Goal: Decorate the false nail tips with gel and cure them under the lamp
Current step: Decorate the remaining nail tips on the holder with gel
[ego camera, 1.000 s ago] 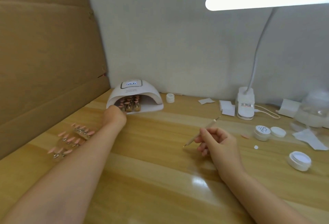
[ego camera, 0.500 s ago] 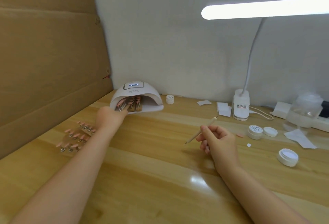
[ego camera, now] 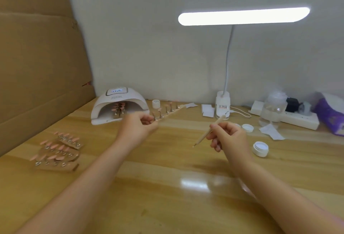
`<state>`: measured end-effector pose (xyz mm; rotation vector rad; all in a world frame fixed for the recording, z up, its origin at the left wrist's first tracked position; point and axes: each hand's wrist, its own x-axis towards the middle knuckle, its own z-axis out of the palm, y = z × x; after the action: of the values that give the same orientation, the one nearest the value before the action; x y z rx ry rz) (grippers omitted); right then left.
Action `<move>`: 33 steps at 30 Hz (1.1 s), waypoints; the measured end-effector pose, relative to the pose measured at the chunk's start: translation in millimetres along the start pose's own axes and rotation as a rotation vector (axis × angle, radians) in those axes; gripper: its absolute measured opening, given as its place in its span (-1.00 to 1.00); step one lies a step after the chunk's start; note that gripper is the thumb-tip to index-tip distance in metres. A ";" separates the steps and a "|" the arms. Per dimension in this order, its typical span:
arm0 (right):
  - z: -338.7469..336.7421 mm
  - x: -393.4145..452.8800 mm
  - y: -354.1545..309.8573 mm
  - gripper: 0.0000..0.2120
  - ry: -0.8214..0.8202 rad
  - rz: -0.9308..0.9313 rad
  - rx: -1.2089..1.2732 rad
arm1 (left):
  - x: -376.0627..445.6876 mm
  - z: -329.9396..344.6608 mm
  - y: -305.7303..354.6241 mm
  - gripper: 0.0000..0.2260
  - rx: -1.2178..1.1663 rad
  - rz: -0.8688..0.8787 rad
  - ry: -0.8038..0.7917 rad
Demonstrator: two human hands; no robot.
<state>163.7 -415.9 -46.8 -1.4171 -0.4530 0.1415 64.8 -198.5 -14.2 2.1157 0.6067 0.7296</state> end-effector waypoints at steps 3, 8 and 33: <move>-37.1 -6.7 -5.4 -0.82 0.023 -0.022 0.010 | -12.0 38.2 21.0 -0.79 -0.041 0.108 -0.133; -85.1 -14.5 -5.2 -0.78 0.040 0.007 0.081 | -34.2 92.4 29.3 -0.92 -0.022 0.185 -0.318; -66.5 -36.0 -1.1 -0.79 -0.113 -0.073 -0.090 | -83.7 107.6 53.9 -0.72 0.021 0.427 -0.363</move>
<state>156.5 -490.1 -59.2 -1.4836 -0.6100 0.1435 86.3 -339.0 -50.3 2.3479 -0.0369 0.5390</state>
